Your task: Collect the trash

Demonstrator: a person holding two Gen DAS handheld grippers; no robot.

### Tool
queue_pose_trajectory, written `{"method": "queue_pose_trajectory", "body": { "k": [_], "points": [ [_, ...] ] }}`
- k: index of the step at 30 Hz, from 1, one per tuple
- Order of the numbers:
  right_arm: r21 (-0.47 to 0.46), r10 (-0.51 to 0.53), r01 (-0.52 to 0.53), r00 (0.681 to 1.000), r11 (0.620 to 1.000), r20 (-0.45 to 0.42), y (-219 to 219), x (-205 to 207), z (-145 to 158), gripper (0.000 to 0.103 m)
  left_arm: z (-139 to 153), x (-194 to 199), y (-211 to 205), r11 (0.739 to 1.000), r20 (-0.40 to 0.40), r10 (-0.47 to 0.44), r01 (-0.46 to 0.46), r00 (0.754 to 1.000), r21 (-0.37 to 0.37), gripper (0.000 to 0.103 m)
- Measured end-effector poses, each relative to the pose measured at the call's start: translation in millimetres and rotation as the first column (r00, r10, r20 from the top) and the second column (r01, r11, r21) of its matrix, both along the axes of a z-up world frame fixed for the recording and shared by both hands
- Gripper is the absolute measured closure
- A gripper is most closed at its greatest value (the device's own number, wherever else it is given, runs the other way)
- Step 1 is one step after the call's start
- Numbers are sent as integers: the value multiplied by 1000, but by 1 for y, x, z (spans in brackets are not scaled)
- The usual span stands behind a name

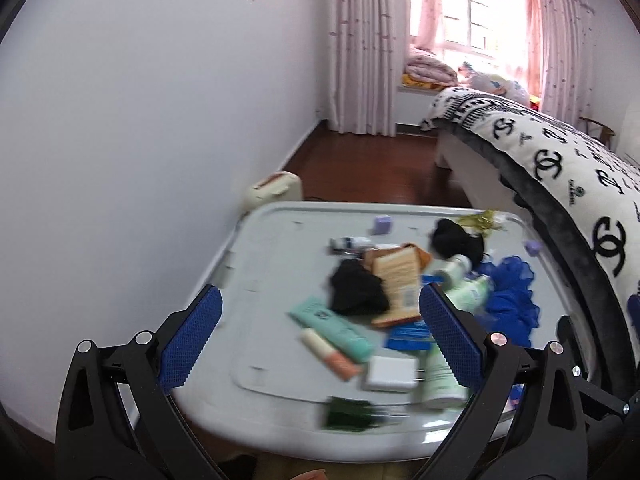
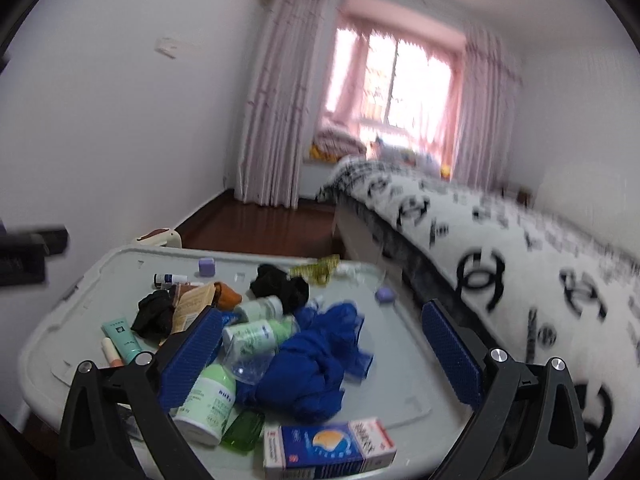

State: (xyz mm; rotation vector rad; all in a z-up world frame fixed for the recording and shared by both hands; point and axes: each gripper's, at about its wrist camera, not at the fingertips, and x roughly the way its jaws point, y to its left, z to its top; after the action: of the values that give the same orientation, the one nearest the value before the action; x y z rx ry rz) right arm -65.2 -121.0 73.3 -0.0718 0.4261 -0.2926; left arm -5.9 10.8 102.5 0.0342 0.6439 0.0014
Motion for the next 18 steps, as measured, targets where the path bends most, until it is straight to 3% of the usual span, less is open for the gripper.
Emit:
{"method": "queue_pose_trajectory", "body": {
  "k": [3,5,11,18],
  "points": [
    [57,-30,31,999,998,-23,-11,1,-3,5,-17,0,-20,998,-16,-35,36,999,58,6],
    [37,-40,42,999,998,-36,-12,3,-7,5,-27,0,-25,995,-31,-48,50,998,85,6],
    [23,-17,18,998,1000,-57,-7,9,-16,5,-43,6,-23,996,-84,-61,65,995,54,6],
    [-72,0,-4,999,997,-55,8,11,-23,5,-47,8,-18,998,-108,-62,65,992,20,6]
  ]
}}
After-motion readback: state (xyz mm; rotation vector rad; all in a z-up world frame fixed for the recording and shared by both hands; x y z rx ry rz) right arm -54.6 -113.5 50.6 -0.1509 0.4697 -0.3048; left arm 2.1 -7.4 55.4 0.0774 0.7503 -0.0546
